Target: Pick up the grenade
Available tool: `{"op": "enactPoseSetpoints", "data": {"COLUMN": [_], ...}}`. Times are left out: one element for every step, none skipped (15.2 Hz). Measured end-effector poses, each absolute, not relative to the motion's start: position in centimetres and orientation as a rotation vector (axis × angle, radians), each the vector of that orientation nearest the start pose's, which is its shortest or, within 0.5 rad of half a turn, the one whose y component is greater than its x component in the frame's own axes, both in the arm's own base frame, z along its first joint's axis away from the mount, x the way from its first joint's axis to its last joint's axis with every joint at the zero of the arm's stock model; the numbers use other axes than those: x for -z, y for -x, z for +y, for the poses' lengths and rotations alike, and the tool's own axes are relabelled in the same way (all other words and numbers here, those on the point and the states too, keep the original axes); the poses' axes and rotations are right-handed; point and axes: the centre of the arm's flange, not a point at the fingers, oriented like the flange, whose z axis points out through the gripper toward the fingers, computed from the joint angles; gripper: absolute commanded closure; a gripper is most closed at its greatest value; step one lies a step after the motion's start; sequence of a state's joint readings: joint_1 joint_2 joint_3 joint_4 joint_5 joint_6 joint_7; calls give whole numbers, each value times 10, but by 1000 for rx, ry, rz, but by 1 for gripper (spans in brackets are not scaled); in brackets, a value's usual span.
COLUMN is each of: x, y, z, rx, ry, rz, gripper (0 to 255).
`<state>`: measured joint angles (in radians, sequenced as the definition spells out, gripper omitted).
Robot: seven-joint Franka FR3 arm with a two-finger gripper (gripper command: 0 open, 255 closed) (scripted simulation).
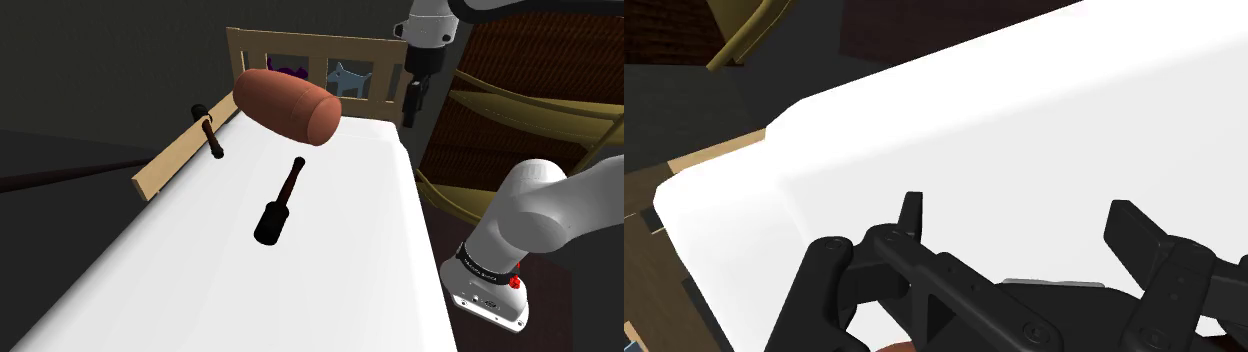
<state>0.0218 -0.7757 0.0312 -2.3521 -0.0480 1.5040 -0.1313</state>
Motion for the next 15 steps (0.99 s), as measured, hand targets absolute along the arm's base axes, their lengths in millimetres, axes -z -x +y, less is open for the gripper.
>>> {"op": "enactPoseSetpoints", "data": {"x": [-584,-581,-578,-572,-567,-562,-558,-551,-547,-544,-538,-529,-522,-517,-513], "y": [-302,-302,-303,-303,-306,-308,-308,-309,-313,-315,-322,-325,-331,-336,-341], "z": [13,19,27,39,49,58,69,79,89,99,109,119,129,137,147], "rx": [-121,-120,-118,-116,-113,-109,-106,-104,-100,-97,-95,-91,-88,-84,-81], "ry": [3194,3194,3194,3194,3191,3186,3180,3173,3163,3152,3139,3125,3109,3091,3072], "rz": [-277,-247,-195,-133,-63,8,79,152,225,297,369,441,512,584,653], "gripper": [0,0,0,0,0,0,0,0,0,0,0,0,0,0,0]}}
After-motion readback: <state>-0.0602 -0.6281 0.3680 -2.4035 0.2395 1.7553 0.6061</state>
